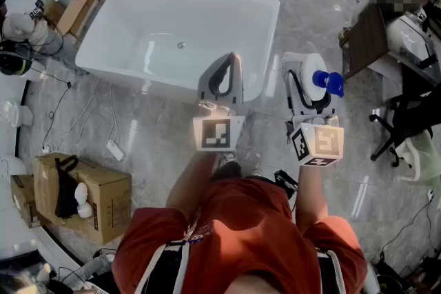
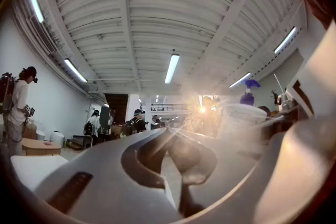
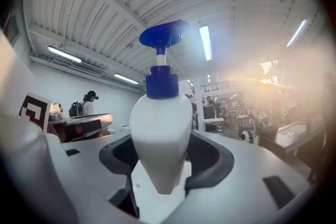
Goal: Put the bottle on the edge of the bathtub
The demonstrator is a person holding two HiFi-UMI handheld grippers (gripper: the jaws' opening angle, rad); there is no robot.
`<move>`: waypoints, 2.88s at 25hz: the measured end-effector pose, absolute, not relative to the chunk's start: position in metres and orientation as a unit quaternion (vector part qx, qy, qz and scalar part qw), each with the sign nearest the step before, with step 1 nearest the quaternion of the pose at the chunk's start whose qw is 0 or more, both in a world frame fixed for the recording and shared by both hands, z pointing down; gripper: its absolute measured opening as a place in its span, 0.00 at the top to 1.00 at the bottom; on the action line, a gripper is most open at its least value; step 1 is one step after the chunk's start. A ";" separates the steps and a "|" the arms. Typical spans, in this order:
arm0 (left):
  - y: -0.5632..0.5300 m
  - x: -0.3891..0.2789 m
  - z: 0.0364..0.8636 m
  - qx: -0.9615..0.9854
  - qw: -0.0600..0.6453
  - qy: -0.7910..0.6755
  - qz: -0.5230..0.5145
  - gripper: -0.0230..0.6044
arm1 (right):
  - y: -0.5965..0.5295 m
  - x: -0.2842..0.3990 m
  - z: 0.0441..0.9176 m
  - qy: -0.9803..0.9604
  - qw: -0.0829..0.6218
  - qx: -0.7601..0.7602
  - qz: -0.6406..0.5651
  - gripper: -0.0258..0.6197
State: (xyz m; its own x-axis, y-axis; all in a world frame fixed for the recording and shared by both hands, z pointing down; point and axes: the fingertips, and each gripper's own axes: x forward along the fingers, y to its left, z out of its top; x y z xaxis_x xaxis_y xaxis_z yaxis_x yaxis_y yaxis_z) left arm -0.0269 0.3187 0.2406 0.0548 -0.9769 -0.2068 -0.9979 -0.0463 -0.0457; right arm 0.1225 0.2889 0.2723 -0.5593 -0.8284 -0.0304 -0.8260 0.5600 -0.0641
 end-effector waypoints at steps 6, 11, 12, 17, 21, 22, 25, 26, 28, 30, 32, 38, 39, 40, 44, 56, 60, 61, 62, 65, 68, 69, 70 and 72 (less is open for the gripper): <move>0.357 0.036 0.227 -0.739 0.117 0.662 0.048 0.94 | 0.330 0.161 0.257 0.872 0.028 -0.489 0.022 0.55; 0.372 0.059 0.231 -0.750 0.110 0.651 0.053 0.94 | 0.348 0.175 0.254 0.865 0.028 -0.500 0.040 0.55; 0.372 0.062 0.231 -0.751 0.108 0.649 0.054 0.94 | 0.348 0.178 0.254 0.863 0.026 -0.503 0.042 0.55; 0.368 0.072 0.232 -0.757 0.099 0.644 0.053 0.94 | 0.346 0.195 0.254 0.856 0.026 -0.514 0.037 0.55; 0.361 0.074 0.233 -0.762 0.095 0.638 0.060 0.94 | 0.339 0.198 0.259 0.850 0.025 -0.525 0.037 0.55; 0.360 0.074 0.234 -0.764 0.093 0.636 0.060 0.94 | 0.339 0.197 0.260 0.848 0.026 -0.527 0.039 0.55; 0.349 0.073 0.235 -0.775 0.086 0.624 0.060 0.94 | 0.333 0.193 0.258 0.841 0.032 -0.537 0.053 0.55; 0.345 0.072 0.235 -0.778 0.082 0.620 0.064 0.94 | 0.331 0.191 0.256 0.838 0.032 -0.542 0.058 0.55; 0.337 0.072 0.235 -0.785 0.079 0.611 0.071 0.94 | 0.328 0.189 0.253 0.832 0.030 -0.549 0.067 0.55; 0.328 0.075 0.234 -0.793 0.082 0.599 0.073 0.94 | 0.323 0.191 0.250 0.825 0.027 -0.559 0.076 0.55; 0.320 0.077 0.231 -0.801 0.084 0.587 0.079 0.94 | 0.319 0.193 0.249 0.815 0.026 -0.572 0.081 0.55; 0.302 0.070 0.236 -0.820 0.075 0.561 0.090 0.94 | 0.310 0.183 0.249 0.796 0.023 -0.597 0.093 0.55; 0.300 0.069 0.237 -0.822 0.071 0.558 0.092 0.94 | 0.309 0.181 0.249 0.795 0.023 -0.598 0.095 0.55; 0.299 0.069 0.239 -0.823 0.071 0.556 0.090 0.94 | 0.308 0.179 0.251 0.794 0.022 -0.600 0.096 0.55; 0.290 0.068 0.245 -0.830 0.070 0.547 0.084 0.94 | 0.302 0.176 0.257 0.788 0.021 -0.609 0.090 0.55; 0.251 0.089 0.256 -0.834 0.068 0.542 0.080 0.94 | 0.265 0.200 0.266 0.783 0.029 -0.615 0.085 0.55; 0.228 0.106 0.256 -0.834 0.064 0.542 0.080 0.94 | 0.241 0.216 0.268 0.785 0.033 -0.614 0.080 0.55; 0.221 0.111 0.257 -0.834 0.064 0.542 0.081 0.94 | 0.234 0.220 0.269 0.785 0.033 -0.613 0.079 0.55; 0.215 0.116 0.257 -0.834 0.065 0.542 0.080 0.94 | 0.227 0.225 0.269 0.786 0.033 -0.612 0.078 0.55; 0.193 0.129 0.258 -0.834 0.065 0.543 0.077 0.94 | 0.204 0.238 0.270 0.787 0.032 -0.611 0.075 0.55; 0.174 0.140 0.257 -0.833 0.070 0.544 0.073 0.94 | 0.185 0.249 0.270 0.788 0.034 -0.610 0.073 0.55; 0.168 0.145 0.256 -0.833 0.071 0.544 0.075 0.94 | 0.179 0.253 0.269 0.789 0.034 -0.609 0.074 0.55; 0.162 0.150 0.255 -0.832 0.073 0.544 0.076 0.94 | 0.173 0.258 0.268 0.789 0.034 -0.609 0.076 0.55; 0.149 0.162 0.253 -0.831 0.076 0.545 0.078 0.94 | 0.159 0.272 0.268 0.788 0.037 -0.610 0.075 0.55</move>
State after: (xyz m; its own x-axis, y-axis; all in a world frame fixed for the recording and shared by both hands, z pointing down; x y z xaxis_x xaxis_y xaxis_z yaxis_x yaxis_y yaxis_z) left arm 0.1625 0.1492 0.2527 0.3942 -0.8941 -0.2126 -0.9178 -0.3948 -0.0417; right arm 0.2716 0.1588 0.2684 -0.2521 -0.9561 -0.1495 -0.9671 0.2436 0.0730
